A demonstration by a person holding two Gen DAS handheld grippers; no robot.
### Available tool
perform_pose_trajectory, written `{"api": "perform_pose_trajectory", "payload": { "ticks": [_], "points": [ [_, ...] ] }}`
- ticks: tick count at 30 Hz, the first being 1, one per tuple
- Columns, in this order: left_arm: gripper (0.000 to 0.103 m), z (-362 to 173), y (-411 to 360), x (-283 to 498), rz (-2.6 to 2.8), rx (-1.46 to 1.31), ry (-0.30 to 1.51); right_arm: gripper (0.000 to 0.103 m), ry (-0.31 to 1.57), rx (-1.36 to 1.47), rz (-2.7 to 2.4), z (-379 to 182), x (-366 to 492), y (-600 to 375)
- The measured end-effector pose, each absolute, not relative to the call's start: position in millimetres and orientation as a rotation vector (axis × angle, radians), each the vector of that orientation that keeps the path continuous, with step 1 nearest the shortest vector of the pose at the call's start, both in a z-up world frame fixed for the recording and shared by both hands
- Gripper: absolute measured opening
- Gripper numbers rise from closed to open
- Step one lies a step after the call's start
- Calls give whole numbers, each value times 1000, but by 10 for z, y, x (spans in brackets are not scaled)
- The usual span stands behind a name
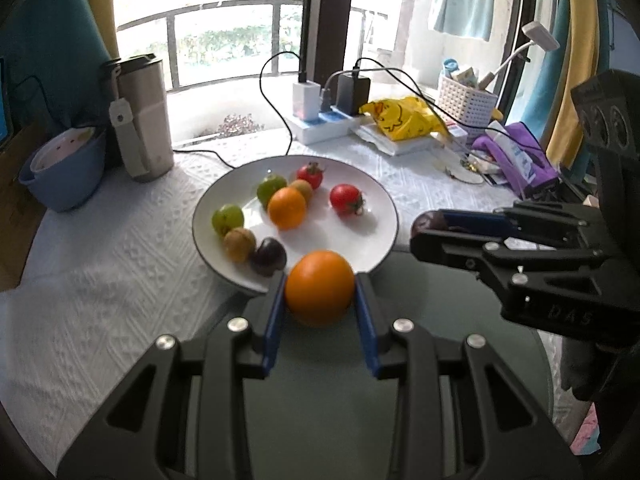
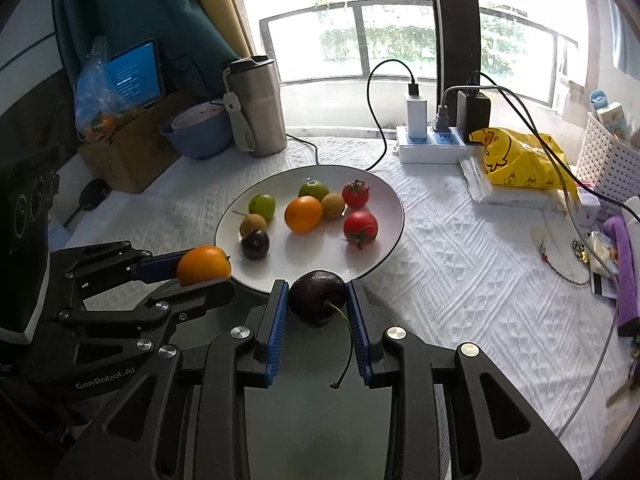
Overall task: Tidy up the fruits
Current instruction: 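Carry the cherry and orange onto the plate and open both tools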
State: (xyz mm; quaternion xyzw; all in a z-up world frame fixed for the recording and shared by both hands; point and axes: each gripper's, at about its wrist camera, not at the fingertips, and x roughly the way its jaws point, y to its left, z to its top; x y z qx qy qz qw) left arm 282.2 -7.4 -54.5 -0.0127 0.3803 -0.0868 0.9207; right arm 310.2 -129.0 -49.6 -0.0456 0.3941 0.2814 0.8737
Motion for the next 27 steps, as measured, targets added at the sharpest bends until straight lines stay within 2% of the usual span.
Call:
{"api": "perform_pose_trajectory", "payload": {
  "ticks": [27],
  "points": [
    [35, -735, -82, 3297, -212, -51, 828, 32, 889, -95, 600, -767, 3664, -1132]
  ]
}}
